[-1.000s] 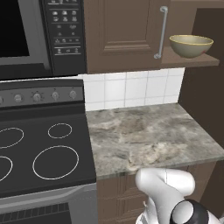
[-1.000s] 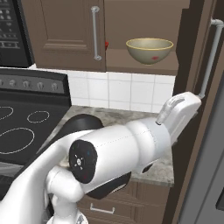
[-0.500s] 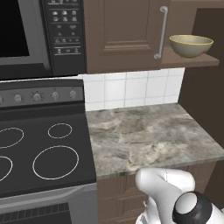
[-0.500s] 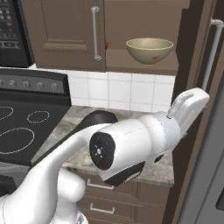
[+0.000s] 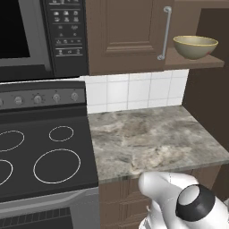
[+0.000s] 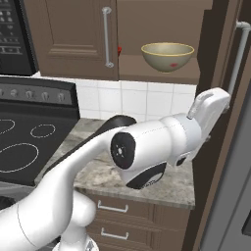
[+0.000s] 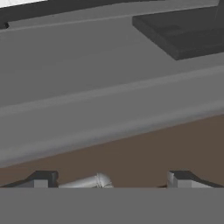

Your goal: Open the cabinet. Pick the bowls from the counter and place them in the cabinet. Then close the cabinet.

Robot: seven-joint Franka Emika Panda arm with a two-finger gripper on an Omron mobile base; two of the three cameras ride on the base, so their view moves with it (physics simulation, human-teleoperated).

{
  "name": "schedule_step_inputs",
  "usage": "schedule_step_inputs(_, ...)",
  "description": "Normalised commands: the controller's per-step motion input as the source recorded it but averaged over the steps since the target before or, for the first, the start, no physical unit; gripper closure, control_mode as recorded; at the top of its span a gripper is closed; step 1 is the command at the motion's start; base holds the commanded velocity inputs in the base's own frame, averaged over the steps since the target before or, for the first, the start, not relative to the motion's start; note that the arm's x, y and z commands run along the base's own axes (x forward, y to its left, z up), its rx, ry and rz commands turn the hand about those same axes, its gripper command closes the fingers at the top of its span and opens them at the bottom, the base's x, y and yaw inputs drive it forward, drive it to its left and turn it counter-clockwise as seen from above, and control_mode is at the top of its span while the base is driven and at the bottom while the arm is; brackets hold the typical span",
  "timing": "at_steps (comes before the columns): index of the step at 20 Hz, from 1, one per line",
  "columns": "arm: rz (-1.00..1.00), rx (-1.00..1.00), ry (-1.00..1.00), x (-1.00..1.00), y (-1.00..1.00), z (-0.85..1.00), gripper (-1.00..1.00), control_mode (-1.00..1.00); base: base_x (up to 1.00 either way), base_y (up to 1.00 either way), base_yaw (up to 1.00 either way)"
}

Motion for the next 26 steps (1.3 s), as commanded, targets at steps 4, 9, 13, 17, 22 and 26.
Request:
schedule_step_inputs(4,0.0,0.0,0.01,0.62,-0.05,0.0,-1.0,-1.0,0.0,0.0,0.0)
schedule_step_inputs(9,0.0,0.0,0.0,0.6,-0.12,0.0,-1.0,-1.0,0.0,0.0,0.0)
schedule_step_inputs(13,0.0,0.0,0.0,0.6,0.0,0.0,-1.0,-1.0,0.0,0.0,0.0)
schedule_step_inputs(17,0.01,0.0,0.01,0.69,0.0,0.0,-1.0,-1.0,0.0,0.0,0.0)
schedule_step_inputs(22,0.11,0.0,-0.04,0.76,0.23,-0.14,-1.0,-1.0,0.0,0.0,0.0)
schedule_step_inputs(26,0.22,0.0,-0.09,0.74,0.69,-0.31,-1.0,-1.0,0.0,0.0,0.0)
